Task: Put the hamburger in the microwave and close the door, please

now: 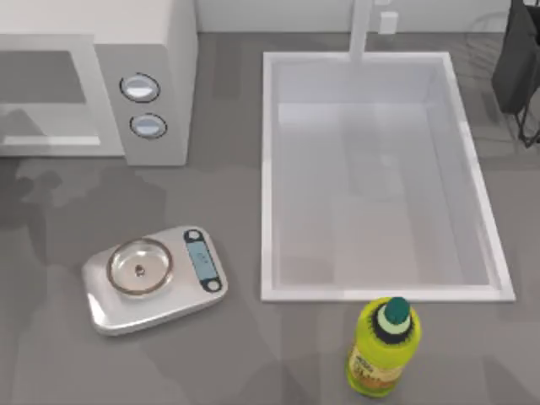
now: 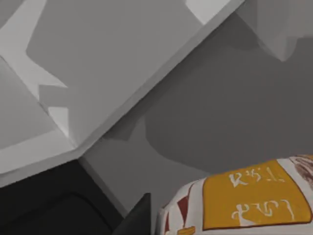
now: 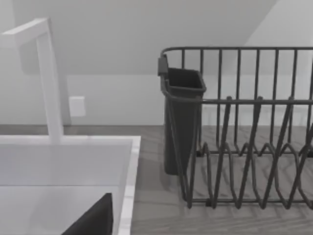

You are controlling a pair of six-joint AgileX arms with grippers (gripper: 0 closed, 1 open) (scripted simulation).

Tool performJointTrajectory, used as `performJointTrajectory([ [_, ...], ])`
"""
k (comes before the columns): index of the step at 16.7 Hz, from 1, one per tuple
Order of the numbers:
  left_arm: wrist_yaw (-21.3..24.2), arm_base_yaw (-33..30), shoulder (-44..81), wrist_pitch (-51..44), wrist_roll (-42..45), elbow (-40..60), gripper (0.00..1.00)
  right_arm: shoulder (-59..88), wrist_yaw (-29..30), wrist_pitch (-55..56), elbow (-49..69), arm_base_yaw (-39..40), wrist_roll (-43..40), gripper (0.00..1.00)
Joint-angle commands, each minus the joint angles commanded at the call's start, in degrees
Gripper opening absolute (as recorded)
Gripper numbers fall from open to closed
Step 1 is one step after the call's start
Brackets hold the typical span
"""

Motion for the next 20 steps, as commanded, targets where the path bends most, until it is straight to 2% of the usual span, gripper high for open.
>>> performJointTrajectory([
  [6,5.1,-3.4,4.3,31.9,-16.0,-5.1,0.00,0.0,0.0,0.0,0.0,0.0,0.0,1.00],
  [12,7.0,-3.5,10.0,60.5,-35.4,-12.5,0.00,0.0,0.0,0.0,0.0,0.0,0.0,1.00],
  [16,7.1,-2.6,13.0,74.2,-46.7,-17.1,0.00,0.0,0.0,0.0,0.0,0.0,0.0,1.00],
  [20,6.7,-1.8,14.8,81.3,-53.4,-19.9,0.00,0.0,0.0,0.0,0.0,0.0,0.0,1.00],
])
